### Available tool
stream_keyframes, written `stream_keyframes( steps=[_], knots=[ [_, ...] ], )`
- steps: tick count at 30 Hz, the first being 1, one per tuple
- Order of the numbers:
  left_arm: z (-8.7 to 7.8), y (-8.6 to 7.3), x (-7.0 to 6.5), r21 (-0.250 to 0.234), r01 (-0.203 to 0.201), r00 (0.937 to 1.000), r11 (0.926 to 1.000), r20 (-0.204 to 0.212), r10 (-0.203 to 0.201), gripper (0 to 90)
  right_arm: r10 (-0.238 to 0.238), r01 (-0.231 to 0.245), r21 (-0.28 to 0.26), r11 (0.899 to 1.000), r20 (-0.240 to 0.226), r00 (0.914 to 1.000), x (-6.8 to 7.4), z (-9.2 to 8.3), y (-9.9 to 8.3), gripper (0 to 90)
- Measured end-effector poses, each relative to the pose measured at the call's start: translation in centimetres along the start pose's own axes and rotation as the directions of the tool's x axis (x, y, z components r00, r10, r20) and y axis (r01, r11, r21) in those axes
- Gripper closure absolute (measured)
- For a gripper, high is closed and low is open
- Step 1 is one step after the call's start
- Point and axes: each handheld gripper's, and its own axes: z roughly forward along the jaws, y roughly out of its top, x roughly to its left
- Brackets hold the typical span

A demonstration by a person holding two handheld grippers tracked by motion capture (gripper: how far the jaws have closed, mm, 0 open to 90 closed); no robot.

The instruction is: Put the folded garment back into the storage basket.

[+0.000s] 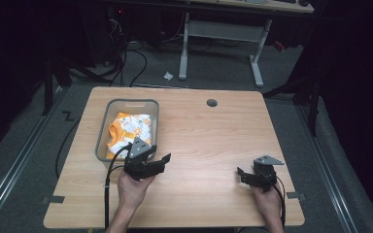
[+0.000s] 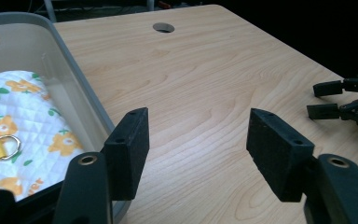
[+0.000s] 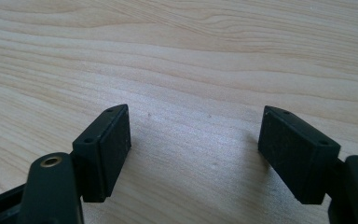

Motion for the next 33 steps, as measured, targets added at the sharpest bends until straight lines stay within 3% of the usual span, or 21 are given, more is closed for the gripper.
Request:
stream_keyframes(
  steps=[25,33],
  knots=[
    [2.8,-1.1,-2.7,0.066,-0.038,0.9951,0.9971,0.093,0.031,38.7,-0.001,0.001,0.000,1.000,-0.001,1.0000,0.0,0.0,0.0,25.3],
    [3.6,-1.5,-3.1,0.088,-0.031,0.9926,0.9956,0.120,0.020,38.7,-0.001,0.001,0.000,1.000,-0.001,1.0000,0.0,0.0,0.0,25.3]
  ],
)
